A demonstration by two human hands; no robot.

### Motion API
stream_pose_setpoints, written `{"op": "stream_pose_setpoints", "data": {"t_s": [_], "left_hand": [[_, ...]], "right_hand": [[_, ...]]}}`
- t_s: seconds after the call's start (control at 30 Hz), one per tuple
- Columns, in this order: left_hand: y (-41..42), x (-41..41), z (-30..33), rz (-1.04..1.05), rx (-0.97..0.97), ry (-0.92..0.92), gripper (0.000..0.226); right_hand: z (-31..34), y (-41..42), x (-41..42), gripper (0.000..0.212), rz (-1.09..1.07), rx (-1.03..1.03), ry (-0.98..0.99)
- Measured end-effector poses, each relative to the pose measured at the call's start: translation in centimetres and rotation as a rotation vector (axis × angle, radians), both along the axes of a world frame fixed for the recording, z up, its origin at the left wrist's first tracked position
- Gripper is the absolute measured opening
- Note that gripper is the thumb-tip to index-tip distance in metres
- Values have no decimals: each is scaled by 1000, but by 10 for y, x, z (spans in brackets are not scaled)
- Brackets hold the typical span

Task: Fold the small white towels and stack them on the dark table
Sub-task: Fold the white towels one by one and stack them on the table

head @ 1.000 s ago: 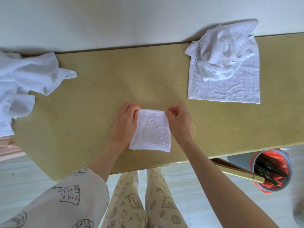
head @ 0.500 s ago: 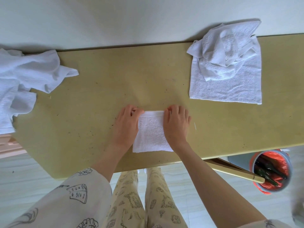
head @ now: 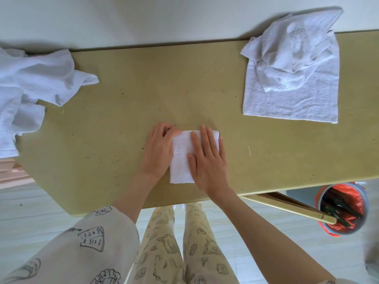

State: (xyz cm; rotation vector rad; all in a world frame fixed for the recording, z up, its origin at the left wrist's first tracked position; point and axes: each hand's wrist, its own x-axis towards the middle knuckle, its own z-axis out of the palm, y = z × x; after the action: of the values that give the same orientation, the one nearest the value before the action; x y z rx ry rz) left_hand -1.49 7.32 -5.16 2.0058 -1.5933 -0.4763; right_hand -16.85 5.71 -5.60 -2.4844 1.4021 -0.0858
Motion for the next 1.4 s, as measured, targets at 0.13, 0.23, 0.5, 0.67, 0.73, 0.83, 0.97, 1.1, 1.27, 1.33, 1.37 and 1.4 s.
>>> {"op": "stream_pose_setpoints", "data": {"t_s": [0.13,0.23,0.5,0.67,0.73,0.83,0.97,1.1,1.27,1.33,1.37,1.4], "left_hand": [[8,-2,15,69,-51,-211,39],[24,-18,21,-87,-61,-254,41],[46,-18,-1,-178,282,-453,50],[45,-18,9,-203,345,-429,54],[46,-18,12,-211,362,-402,59],[53,-23,16,-165,401,-357,68],[71,-33,22,-98,447,-299,70],[86,-35,25,-72,493,-292,70],[106,-41,29,27,520,-135,70],[115,-45,38,86,492,-47,76],[121,-47,43,124,477,17,78],[128,-49,51,186,448,87,74]], "right_hand": [[0,0,2,54,-9,13,30],[0,0,2,55,-5,7,52],[3,-2,1,52,35,19,60],[26,-6,-16,53,-101,167,-277],[41,0,-20,48,-343,220,-414],[57,6,-16,39,-650,461,-404],[62,0,-3,41,-712,653,-297],[68,-15,5,28,-702,823,-184],[78,-9,7,18,-516,949,-195],[87,-4,9,11,-392,898,-171],[93,-2,11,8,-328,872,-158],[99,0,15,8,-258,847,-144]]}}
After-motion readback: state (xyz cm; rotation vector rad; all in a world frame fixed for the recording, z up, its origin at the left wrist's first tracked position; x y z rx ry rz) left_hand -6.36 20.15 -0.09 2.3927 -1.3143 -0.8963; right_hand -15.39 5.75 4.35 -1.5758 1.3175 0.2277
